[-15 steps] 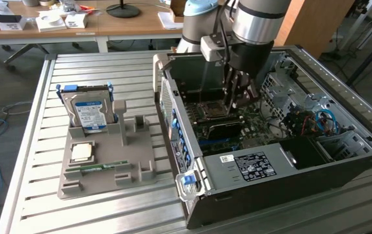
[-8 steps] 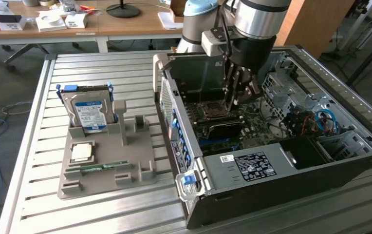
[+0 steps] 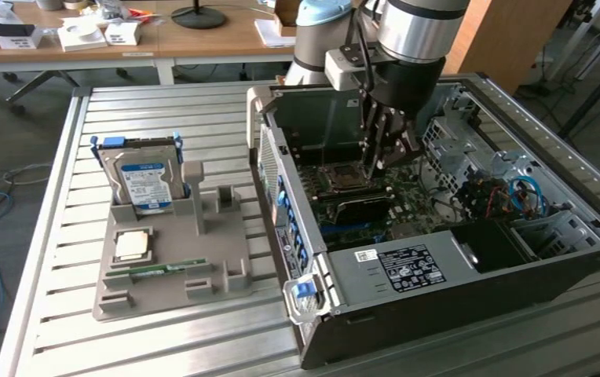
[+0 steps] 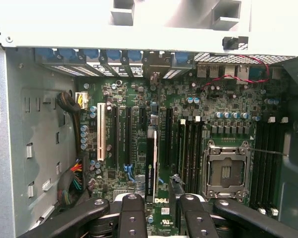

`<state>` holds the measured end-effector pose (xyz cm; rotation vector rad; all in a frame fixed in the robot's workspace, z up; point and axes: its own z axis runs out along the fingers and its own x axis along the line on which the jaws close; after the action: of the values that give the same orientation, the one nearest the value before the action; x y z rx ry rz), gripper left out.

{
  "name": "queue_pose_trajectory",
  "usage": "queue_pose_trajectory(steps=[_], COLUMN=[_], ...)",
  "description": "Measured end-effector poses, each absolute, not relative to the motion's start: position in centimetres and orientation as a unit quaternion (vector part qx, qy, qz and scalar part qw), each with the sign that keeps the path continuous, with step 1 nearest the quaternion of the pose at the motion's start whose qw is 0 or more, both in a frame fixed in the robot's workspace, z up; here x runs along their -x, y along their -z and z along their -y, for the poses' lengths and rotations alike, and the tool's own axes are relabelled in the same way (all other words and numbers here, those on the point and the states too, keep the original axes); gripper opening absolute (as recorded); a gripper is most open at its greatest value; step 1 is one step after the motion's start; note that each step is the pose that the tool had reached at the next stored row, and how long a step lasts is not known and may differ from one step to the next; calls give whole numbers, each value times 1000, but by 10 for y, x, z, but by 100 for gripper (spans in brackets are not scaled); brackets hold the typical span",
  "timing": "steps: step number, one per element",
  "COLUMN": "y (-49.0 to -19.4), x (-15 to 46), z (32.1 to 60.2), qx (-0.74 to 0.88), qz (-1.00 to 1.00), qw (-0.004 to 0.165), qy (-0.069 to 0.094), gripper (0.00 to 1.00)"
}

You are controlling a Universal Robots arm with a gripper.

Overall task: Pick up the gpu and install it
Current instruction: 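Press down on the gpu until it lock into place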

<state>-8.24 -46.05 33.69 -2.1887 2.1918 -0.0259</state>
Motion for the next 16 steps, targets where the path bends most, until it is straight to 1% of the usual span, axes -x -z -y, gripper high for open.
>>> queue_pose_trajectory(steps=[4, 6, 8, 9, 10, 11, 12, 15, 16], y=[-337, -337, -337, -337, -337, -337, -337, -337, -337], x=[82, 82, 82, 82, 82, 82, 82, 82, 81], z=[461, 461, 461, 461, 461, 461, 461, 461, 461], qx=[706, 706, 706, 706, 706, 706, 706, 706, 705], qz=[-707, -707, -707, -707, -707, -707, -707, -707, -709], qw=[22, 22, 22, 22, 22, 22, 22, 22, 6], qy=[8, 8, 8, 8, 8, 8, 8, 8, -7], gripper=[33, 31, 19, 19, 13, 13, 11, 11, 11])
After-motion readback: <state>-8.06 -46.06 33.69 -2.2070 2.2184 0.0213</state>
